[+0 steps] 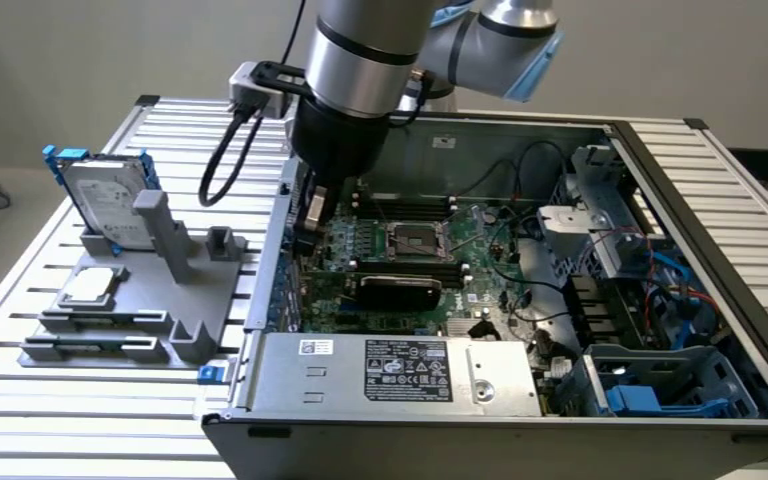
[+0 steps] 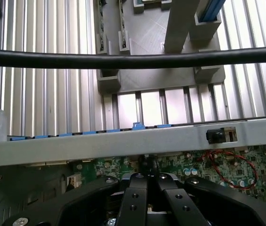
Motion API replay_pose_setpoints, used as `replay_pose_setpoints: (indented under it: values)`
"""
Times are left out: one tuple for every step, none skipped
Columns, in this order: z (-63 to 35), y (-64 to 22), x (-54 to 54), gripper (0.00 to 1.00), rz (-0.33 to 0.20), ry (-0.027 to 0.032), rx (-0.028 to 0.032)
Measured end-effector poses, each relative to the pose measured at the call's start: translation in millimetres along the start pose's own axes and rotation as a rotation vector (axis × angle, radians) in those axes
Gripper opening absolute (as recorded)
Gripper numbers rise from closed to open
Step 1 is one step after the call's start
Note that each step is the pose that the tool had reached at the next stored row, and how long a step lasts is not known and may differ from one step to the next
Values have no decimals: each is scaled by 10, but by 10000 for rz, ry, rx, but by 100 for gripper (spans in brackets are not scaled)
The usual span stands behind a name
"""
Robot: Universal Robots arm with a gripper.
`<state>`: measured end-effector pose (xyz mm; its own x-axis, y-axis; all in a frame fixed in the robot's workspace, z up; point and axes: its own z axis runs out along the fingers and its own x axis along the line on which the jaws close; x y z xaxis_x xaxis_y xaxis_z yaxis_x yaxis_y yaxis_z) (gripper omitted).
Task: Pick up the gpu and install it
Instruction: 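Press down on the gpu until it lock into place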
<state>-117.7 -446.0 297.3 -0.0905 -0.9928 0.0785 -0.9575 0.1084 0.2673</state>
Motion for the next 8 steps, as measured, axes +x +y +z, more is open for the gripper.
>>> replay_pose_setpoints:
  values:
    - [-2, -2, 0, 11, 5, 24, -23]
    - [-4, -5, 1, 11, 10, 52, -45]
    - [-5, -10, 1, 11, 16, 77, -63]
    - [-6, -15, 1, 11, 20, 97, -72]
    - [-8, -18, 1, 11, 26, 117, -79]
    - [-8, -20, 2, 11, 33, 139, -79]
    - [-9, -21, 3, 11, 41, 161, -78]
    - [-10, -22, 6, 11, 47, 185, -76]
